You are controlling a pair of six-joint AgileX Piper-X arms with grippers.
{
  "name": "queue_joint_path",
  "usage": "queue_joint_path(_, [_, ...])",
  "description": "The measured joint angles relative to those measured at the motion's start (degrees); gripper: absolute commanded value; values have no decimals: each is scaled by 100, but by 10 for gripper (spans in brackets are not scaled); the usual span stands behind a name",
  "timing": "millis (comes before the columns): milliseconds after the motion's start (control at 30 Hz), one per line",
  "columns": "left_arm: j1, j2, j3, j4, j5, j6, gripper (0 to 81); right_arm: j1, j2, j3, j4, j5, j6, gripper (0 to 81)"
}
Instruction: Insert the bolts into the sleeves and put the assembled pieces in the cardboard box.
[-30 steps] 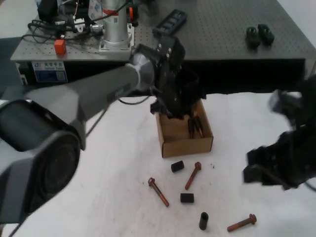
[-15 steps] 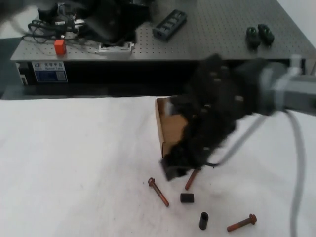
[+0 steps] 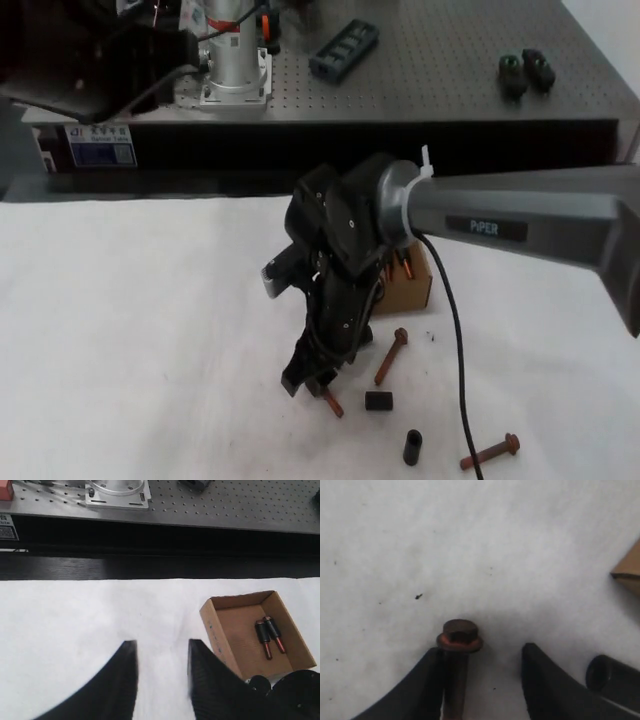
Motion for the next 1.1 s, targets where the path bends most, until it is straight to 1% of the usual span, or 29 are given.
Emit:
queue_joint_path(67, [1,-56,11,0,0,39,252,0,36,-19,15,28,-34,160])
queue_joint_path(133, [13,-67,11,0,55,40,252,21,38,-41,29,38,-81,4])
queue_joint_path(167, [13,-67,11,0,134,40,252,22,38,-41,29,38,-131,34])
queue_joint_path(300, [13,-67,28,71,485,98,252,10,-1,-41,112,38,-201,34])
queue_joint_path(333, [-4,-67,40,197,708,202,252,-3,-38,-41,191,38,-201,34])
queue_joint_path(433, [-132,-9,59,303,1009,371,252,-143,-338,34,392,-11,-134,34])
queue_joint_path(467, [-270,134,59,300,1185,427,252,-227,-504,78,401,-36,-95,34])
queue_joint_path(633, [-858,872,59,300,1456,425,252,-786,-2038,640,213,-94,163,34])
queue_joint_path(667, [-1010,1030,59,277,1470,425,252,-1049,-2684,952,176,-95,199,34])
queue_joint_path(700, [-1300,1284,59,250,1489,469,252,-1210,-3022,1152,167,-95,214,34])
queue_joint_path(733, [-1457,1401,59,183,1509,540,252,-1542,-3603,1538,170,-95,235,34])
queue_joint_path(767, [-1723,1637,59,102,1549,749,252,-1719,-3880,1771,170,-95,232,34])
queue_joint_path(800, [-1851,1766,59,-21,1558,918,252,-1856,-4093,2001,192,-95,244,34])
queue_joint_path(833, [-2090,2057,59,-53,1567,1124,252,-1888,-4138,2001,192,-95,244,34])
queue_joint_path(867, [-2186,2208,25,-55,1581,1552,252,-2027,-4334,2223,197,-95,250,34])
queue_joint_path(900, [-2272,2367,-12,-36,1584,1762,252,-2194,-4566,2431,206,-95,247,34])
queue_joint_path(933, [-2337,2501,-70,3,1583,1993,252,-2222,-4605,2431,206,-95,247,34])
queue_joint_path(1000, [-2425,2683,-211,60,1583,2514,252,-2448,-4930,2761,222,-95,247,34])
queue_joint_path(1033, [-2543,2908,-226,66,1583,2566,252,-2575,-5108,2921,223,-95,247,34])
queue_joint_path(1067, [-2556,2930,-387,157,1510,3183,252,-2698,-5263,3070,223,-123,247,34])
queue_joint_path(1100, [-2607,3024,-465,185,1422,3555,252,-2811,-5393,3182,223,-162,247,34])
